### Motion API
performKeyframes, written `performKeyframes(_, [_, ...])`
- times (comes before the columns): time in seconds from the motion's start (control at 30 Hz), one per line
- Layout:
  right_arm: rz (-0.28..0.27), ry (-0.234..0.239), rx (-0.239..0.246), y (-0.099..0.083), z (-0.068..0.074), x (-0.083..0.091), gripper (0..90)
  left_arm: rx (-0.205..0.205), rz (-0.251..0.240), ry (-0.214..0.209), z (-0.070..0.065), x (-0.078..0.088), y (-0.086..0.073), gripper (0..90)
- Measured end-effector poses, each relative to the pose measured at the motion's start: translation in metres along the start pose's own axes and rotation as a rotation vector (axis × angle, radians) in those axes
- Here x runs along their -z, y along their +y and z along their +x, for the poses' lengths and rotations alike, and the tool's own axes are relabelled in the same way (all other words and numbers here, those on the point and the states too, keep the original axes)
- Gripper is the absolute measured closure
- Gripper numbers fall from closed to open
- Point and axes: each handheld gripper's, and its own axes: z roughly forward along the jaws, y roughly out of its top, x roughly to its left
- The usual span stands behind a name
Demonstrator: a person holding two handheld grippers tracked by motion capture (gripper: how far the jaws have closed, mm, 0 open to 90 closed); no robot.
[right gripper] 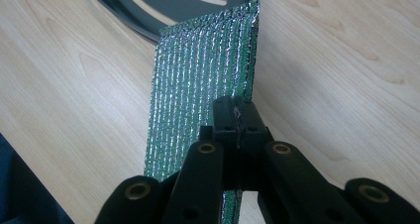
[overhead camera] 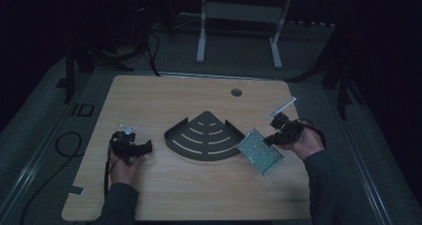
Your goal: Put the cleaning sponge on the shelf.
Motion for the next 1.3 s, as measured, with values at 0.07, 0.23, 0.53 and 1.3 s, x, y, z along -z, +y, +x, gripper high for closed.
performKeyframes(0.07, [-0.003, -0.002, -0.001, 0.002, -0.001, 0.001, 89.7, 0.0, 0.0, 0.0, 0.0, 0.0, 0.0, 5.4])
performKeyframes(0.23, [-0.011, -0.007, -0.002, 0.007, -0.003, 0.003, 89.8, -0.001, 0.0, 0.0, 0.0, 0.0, 0.0, 5.4])
performKeyframes(0.53, [-0.026, -0.012, -0.008, 0.016, -0.005, 0.005, 89.7, -0.001, 0.0, 0.001, 0.0, 0.0, 0.0, 5.4])
performKeyframes(1.3, [-0.067, -0.03, -0.043, 0.036, -0.018, 0.011, 89.7, -0.001, 0.0, 0.0, 0.0, 0.0, 0.0, 5.4])
